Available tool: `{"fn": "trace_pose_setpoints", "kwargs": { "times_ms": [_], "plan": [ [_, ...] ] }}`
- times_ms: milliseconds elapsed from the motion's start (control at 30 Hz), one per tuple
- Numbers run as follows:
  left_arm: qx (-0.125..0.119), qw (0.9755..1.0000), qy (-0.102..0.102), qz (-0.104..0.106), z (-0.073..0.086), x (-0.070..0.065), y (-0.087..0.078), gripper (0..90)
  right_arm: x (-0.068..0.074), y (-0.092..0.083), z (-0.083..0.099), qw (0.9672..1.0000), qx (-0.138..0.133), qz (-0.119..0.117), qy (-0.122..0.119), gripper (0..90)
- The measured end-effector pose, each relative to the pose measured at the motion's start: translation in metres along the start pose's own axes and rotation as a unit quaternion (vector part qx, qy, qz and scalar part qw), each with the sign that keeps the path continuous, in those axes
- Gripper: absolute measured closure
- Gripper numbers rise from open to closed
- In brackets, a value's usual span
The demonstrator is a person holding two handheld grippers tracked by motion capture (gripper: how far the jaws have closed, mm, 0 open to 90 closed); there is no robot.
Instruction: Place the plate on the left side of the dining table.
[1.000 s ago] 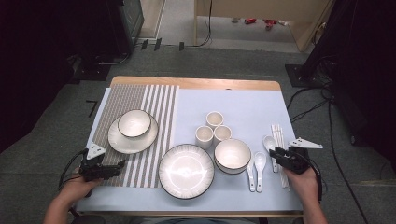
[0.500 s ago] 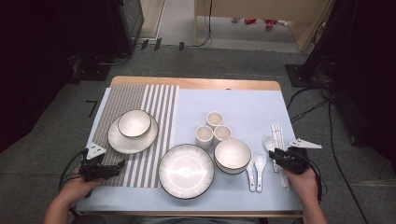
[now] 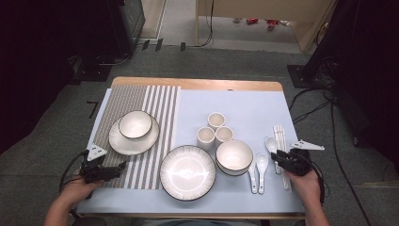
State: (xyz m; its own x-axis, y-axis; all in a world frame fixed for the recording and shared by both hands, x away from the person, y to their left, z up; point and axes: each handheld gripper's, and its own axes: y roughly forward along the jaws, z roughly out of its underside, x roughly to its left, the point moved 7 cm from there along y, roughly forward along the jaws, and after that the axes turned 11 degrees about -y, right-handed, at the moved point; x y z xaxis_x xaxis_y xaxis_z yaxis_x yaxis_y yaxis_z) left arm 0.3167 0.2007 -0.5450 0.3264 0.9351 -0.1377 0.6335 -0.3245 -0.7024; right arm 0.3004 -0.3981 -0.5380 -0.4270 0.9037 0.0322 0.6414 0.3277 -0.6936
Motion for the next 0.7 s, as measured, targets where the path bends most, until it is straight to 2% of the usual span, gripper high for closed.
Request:
{"fn": "trace_pose_setpoints", "kwargs": {
  "times_ms": [333,467,600,700],
  "plan": [
    [0.000,1.0000,0.000,0.000,0.0000,0.0000,0.0000,8.3,0.0001,-0.0003,0.0005,1.0000,0.002,-0.005,0.004,66.5],
    [0.000,1.0000,0.000,0.000,0.0000,0.0000,0.0000,8.3,-0.0008,-0.0033,0.0019,1.0000,0.000,0.001,0.010,66.1],
    [0.000,1.0000,0.000,0.000,0.0000,0.0000,0.0000,8.3,0.0017,-0.0083,0.0044,0.9999,0.001,0.013,0.004,63.7],
    [0.000,1.0000,0.000,0.000,0.0000,-0.0001,0.0000,8.2,0.0005,-0.0084,0.0046,0.9998,-0.001,0.009,0.016,65.2]
  ]
}}
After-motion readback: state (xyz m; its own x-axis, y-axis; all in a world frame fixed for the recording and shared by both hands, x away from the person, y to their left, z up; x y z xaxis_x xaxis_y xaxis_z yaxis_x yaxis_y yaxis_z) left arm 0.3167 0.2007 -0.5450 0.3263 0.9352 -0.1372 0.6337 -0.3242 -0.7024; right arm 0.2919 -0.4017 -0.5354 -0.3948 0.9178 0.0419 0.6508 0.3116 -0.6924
